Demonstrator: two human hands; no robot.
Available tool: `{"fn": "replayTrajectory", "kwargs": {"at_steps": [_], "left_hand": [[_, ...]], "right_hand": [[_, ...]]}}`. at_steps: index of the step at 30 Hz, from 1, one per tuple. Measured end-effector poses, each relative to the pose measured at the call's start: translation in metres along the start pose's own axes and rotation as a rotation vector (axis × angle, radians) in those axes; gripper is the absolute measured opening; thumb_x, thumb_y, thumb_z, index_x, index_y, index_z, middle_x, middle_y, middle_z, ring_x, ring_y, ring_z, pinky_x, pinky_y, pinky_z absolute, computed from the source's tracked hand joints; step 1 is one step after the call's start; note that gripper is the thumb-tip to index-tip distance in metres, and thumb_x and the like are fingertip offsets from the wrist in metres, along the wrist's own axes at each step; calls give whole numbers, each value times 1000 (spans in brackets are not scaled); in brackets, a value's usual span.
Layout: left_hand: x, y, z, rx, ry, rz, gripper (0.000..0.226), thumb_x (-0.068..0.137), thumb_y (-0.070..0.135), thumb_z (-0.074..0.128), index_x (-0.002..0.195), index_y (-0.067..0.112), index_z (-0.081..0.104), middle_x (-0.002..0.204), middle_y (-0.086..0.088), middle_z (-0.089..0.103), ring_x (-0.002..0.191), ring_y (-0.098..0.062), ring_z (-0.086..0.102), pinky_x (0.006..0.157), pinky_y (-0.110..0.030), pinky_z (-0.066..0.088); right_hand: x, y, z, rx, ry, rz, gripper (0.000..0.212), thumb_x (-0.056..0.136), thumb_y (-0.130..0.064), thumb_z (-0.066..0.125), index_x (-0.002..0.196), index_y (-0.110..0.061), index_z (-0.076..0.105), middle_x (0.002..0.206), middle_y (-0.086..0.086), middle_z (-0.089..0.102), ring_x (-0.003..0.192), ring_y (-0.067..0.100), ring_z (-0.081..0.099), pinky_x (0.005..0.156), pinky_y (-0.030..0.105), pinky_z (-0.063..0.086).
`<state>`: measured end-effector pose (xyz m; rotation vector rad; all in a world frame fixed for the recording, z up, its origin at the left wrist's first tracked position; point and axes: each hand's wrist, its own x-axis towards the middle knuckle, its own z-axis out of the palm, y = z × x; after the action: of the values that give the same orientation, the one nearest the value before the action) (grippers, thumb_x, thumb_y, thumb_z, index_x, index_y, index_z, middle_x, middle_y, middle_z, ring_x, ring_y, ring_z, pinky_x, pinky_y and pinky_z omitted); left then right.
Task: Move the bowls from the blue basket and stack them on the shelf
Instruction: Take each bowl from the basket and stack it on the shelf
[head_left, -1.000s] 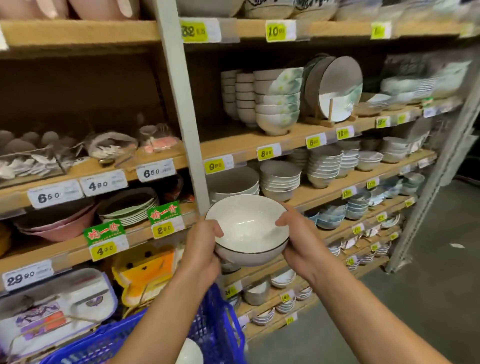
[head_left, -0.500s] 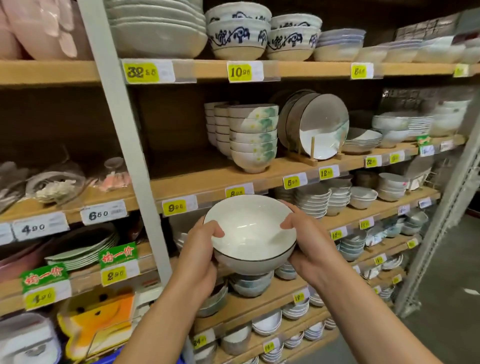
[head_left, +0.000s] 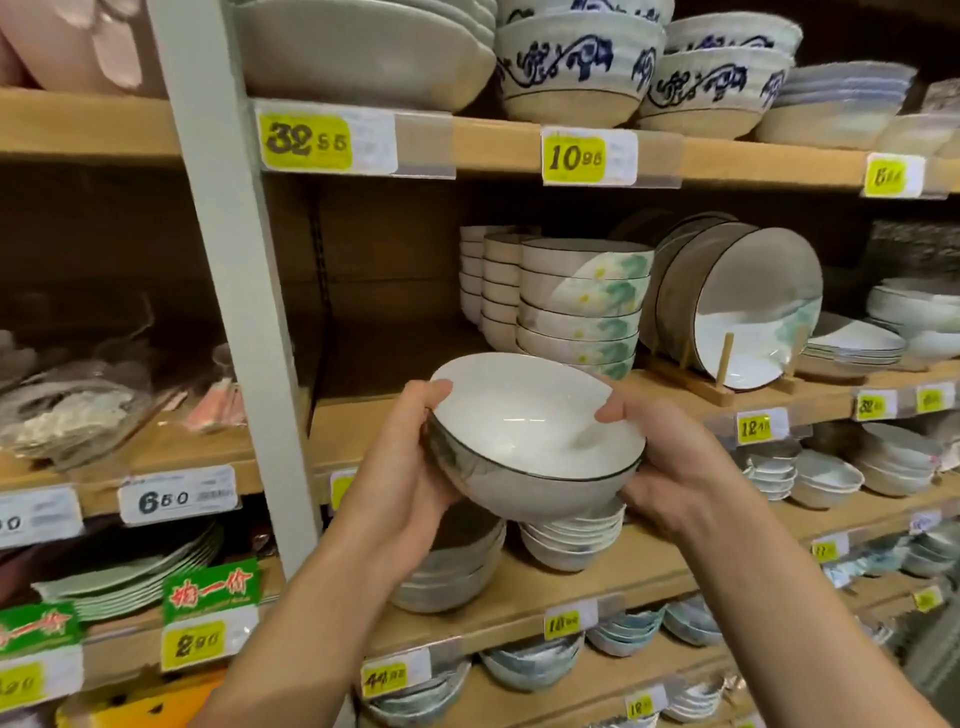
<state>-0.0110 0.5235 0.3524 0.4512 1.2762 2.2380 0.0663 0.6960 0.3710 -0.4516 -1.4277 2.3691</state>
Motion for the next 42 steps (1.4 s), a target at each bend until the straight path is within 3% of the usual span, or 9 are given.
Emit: {"fn": "replayTrajectory", "kwargs": {"at_steps": [4, 8, 15, 19, 23, 26, 34, 38, 42], "left_hand": [[17, 13, -3, -27, -78, -117, 50, 75, 33, 61, 124, 24, 61, 118, -14, 69, 110, -38, 64, 83, -57, 54], [28, 15, 1, 23, 83, -23, 37, 77, 30, 51, 110, 24, 68, 104, -15, 73, 100, -38, 64, 66, -50, 58], [49, 10, 19, -17, 455, 147, 34, 84, 33, 48, 111, 18, 64, 99, -14, 73, 98, -36, 65, 90, -55, 53], [55, -5, 23, -9, 507, 220, 22, 88, 37, 51, 101, 24, 64, 81, -4, 77, 80, -26, 74, 80, -46, 59], [55, -10, 17, 76, 529, 254, 35, 89, 38, 54, 121, 24, 58, 106, -6, 74, 95, -24, 72, 79, -42, 59], [56, -4, 5, 83, 561, 222, 32, 87, 35, 53, 115, 23, 63, 104, -6, 75, 97, -27, 70, 80, -44, 59], [73, -1, -13, 126, 662, 207, 23, 90, 27, 45, 103, 20, 64, 94, -6, 76, 93, -25, 70, 75, -37, 58], [81, 4, -17, 162, 655, 174, 29, 92, 25, 42, 110, 17, 63, 102, -7, 74, 100, -25, 68, 92, -43, 54], [75, 4, -20, 174, 621, 253, 27, 98, 29, 41, 109, 23, 65, 98, 2, 75, 95, -13, 69, 81, -31, 54]], "right_hand": [[31, -19, 3, -76, -173, 115, 51, 80, 7, 31, 102, -13, 72, 100, 15, 74, 84, 32, 71, 79, 44, 57], [57, -26, 13, -119, -272, 192, 40, 83, 4, 37, 100, -8, 71, 96, 18, 73, 77, 33, 72, 61, 39, 61], [77, 6, 22, -44, -141, -109, 39, 88, -24, 56, 127, -27, 59, 130, -1, 61, 118, 18, 57, 104, 41, 45], [67, 34, 32, -219, -150, -156, 91, 62, -42, 65, 146, -43, 29, 140, -7, 49, 125, 17, 50, 104, 45, 46], [94, 23, 39, -63, -120, -57, 69, 77, -8, 49, 144, -23, 39, 136, 9, 53, 121, 27, 52, 104, 47, 45], [107, 14, 41, -4, -142, 42, 58, 76, 0, 40, 132, -8, 53, 126, 18, 61, 112, 33, 58, 97, 44, 49], [119, 29, 49, -61, -109, 53, 49, 76, -2, 41, 122, -8, 59, 119, 20, 64, 113, 37, 58, 102, 54, 45], [123, 34, 52, -99, -131, 13, 43, 81, -5, 42, 120, -12, 58, 115, 16, 66, 108, 31, 61, 98, 50, 49], [122, 41, 43, -219, -178, -94, 32, 95, -22, 46, 125, -21, 56, 125, 4, 64, 114, 18, 60, 102, 43, 48]]}}
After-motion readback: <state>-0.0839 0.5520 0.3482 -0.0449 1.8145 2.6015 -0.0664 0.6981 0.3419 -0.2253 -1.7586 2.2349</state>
